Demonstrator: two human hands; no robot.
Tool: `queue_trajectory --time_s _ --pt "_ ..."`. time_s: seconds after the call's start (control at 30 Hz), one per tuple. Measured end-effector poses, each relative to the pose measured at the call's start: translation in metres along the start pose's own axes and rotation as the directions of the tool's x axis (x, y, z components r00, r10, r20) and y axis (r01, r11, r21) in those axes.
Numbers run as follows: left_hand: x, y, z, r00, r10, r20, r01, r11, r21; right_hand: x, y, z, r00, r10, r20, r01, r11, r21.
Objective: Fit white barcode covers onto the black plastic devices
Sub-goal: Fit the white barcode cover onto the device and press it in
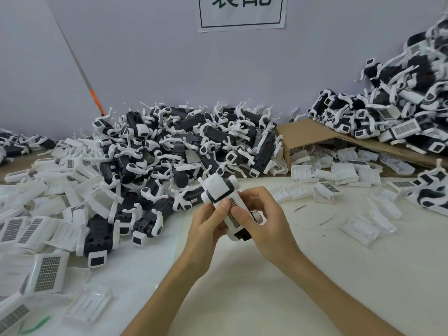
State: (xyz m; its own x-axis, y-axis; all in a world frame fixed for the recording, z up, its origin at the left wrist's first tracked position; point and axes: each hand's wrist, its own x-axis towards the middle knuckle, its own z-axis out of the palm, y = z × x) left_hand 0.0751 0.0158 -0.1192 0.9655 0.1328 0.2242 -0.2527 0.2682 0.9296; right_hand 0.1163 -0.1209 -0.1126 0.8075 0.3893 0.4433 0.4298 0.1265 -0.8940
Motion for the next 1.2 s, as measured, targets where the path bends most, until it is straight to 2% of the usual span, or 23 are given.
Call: queue_trajectory --time_s 0.17,0.4,0.57,0.73,0.87,1.03,1.2 --pt "0.002 0.005 -0.003 0.995 -0.057 0.076 0.068 0.985 -0.156 0.006 0.000 -0.007 0.994 0.061 0.090 -0.053 0.994 -0.092" --pt "0.003 0.000 -0.008 0.995 -0.023 0.101 0.029 0.998 -0.064 0.004 -0.002 -0.010 0.986 0.074 0.147 -0.054 0.989 -0.134" --pt "0.002 0.001 -0.007 0.994 0.006 0.106 -0.008 1.000 0.019 0.001 -0.002 -0.008 0.991 0.067 0.113 -0.059 0.996 -0.073" --pt "0.001 0.001 -0.005 0.997 0.020 0.076 -0.022 0.999 0.029 0.000 -0.003 -0.006 0.996 0.045 0.082 -0.040 0.997 -0.060" --pt "0.003 -0.002 -0.009 0.998 0.016 0.053 -0.019 0.998 0.067 0.001 0.001 -0.003 0.992 0.086 0.091 -0.082 0.996 -0.045" --pt "0.002 -0.006 -0.008 0.998 -0.026 0.062 0.018 0.991 0.130 0.004 0.007 -0.008 0.976 0.170 0.138 -0.152 0.979 -0.134" --pt "0.003 -0.009 -0.006 0.998 0.053 0.022 -0.056 0.977 0.203 0.002 0.008 -0.005 0.985 0.118 0.125 -0.097 0.982 -0.160"
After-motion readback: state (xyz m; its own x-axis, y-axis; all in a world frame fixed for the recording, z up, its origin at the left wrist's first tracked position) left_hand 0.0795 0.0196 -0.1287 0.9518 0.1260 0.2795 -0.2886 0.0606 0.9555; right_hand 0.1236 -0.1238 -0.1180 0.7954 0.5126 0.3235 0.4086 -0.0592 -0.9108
